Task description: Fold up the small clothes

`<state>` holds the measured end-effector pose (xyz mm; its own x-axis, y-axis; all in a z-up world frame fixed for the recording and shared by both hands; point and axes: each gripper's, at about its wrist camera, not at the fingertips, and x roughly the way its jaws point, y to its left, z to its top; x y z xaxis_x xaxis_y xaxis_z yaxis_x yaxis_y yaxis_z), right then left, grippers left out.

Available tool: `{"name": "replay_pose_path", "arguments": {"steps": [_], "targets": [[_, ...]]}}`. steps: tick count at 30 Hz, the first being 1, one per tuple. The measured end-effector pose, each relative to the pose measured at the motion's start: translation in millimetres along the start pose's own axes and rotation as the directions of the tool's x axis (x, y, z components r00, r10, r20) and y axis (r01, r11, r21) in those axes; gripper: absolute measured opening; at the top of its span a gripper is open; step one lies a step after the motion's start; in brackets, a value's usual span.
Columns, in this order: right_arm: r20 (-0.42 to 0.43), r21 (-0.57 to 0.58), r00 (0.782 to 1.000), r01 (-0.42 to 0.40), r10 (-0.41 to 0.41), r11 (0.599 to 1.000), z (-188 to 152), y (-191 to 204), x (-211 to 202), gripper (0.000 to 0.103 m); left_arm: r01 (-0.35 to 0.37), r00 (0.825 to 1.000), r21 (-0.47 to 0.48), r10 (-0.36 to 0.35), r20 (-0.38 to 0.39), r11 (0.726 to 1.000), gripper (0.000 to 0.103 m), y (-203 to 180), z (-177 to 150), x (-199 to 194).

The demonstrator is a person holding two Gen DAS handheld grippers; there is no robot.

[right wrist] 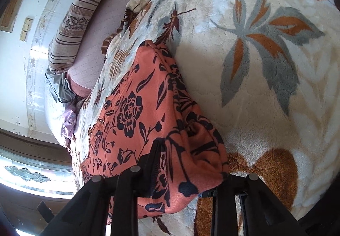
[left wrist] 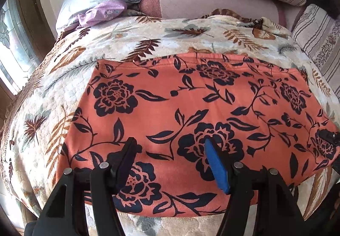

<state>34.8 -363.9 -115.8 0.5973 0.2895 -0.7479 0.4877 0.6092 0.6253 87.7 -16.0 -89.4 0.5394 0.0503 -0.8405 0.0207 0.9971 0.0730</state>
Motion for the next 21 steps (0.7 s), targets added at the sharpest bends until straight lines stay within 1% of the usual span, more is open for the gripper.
{"name": "replay_pose_path", "arguments": {"steps": [1,2,3,4,5,6,7,9,10,12,13,15,17,18,19,20,21], "targets": [[-0.002,0.005,1.0,0.003,-0.003,1.0,0.3,-1.1,3.2,0.031,-0.001,0.999,0.022,0.002,-0.052,1.0,0.068,-2.7,-3.4,15.1],[-0.004,-0.001,1.0,0.012,-0.012,1.0,1.1,-1.7,7.4,0.031,-0.009,1.0,0.038,0.009,-0.016,0.999,0.068,-4.4,-5.6,17.7],[-0.006,-0.024,1.0,0.026,-0.026,0.999,1.9,0.4,11.6,0.025,-0.012,1.0,0.058,0.012,0.004,0.998,0.068,-5.8,-5.3,15.4],[-0.009,-0.045,0.999,0.04,-0.04,0.998,3.4,4.2,13.5,0.021,0.01,1.0,0.06,-0.01,-0.009,0.998,0.067,-4.1,-3.1,12.8],[-0.004,-0.066,0.999,0.049,-0.05,0.997,4.6,11.3,11.5,0.015,0.052,0.999,0.034,-0.051,-0.015,0.998,0.066,2.9,-0.4,8.1],[0.014,-0.108,0.998,0.067,-0.066,0.992,4.9,23.8,6.8,0.015,0.086,0.996,-0.004,-0.086,-0.012,0.996,0.065,13.6,2.2,2.6],[0.038,-0.165,0.996,0.085,-0.08,0.983,4.5,41.6,0.4,0.014,0.107,0.994,-0.05,-0.106,0.007,0.993,0.065,28.0,4.4,-4.9],[0.083,-0.268,0.994,0.091,-0.071,0.959,0.1,84.8,-13.6,0.014,0.138,0.989,-0.155,-0.128,0.069,0.978,0.065,65.5,7.1,-22.2],[0.116,-0.33,0.992,0.093,-0.057,0.939,-5.7,111.2,-21.2,0.014,0.147,0.987,-0.219,-0.127,0.103,0.965,0.065,89.7,6.5,-31.0],[0.153,-0.444,0.988,0.08,-0.013,0.893,-25.7,165.9,-30.4,0.014,0.138,0.983,-0.35,-0.085,0.161,0.927,0.065,142.4,1.0,-44.8],[0.16,-0.501,0.987,0.07,0.013,0.863,-40.8,193.9,-31.5,0.014,0.115,0.983,-0.413,-0.043,0.18,0.903,0.065,169.2,-4.3,-48.9],[0.155,-0.616,0.987,0.058,0.048,0.786,-81.3,245.6,-24.4,0.014,0.05,0.984,-0.516,0.048,0.174,0.855,0.065,216.5,-19.2,-49.4],[0.105,-0.693,0.992,0.026,0.066,0.721,-126.7,282.8,-3.3,0.014,0.014,0.986,-0.6,0.091,0.143,0.8,0.065,255.2,-38.7,-40.3],[0.075,-0.726,0.996,0.016,0.056,0.688,-150.6,295.8,13.0,0.014,-0.003,0.987,-0.634,0.103,0.12,0.774,0.065,269.8,-48.3,-33.1],[0.038,-0.757,0.999,0.014,0.023,0.653,-175.0,305.1,34.3,0.014,-0.017,0.991,-0.669,0.101,0.088,0.743,0.065,281.9,-57.2,-25.4],[0.001,-0.781,1.0,0.008,-0.011,0.624,-198.5,309.4,57.3,0.014,-0.006,0.996,-0.708,0.068,0.059,0.706,0.062,292.1,-61.2,-18.4],[-0.035,-0.804,0.998,0.003,-0.052,0.595,-220.3,309.0,82.6,0.014,0.033,0.996,-0.721,0.037,0.081,0.692,0.062,297.3,-64.2,-17.8]]}}
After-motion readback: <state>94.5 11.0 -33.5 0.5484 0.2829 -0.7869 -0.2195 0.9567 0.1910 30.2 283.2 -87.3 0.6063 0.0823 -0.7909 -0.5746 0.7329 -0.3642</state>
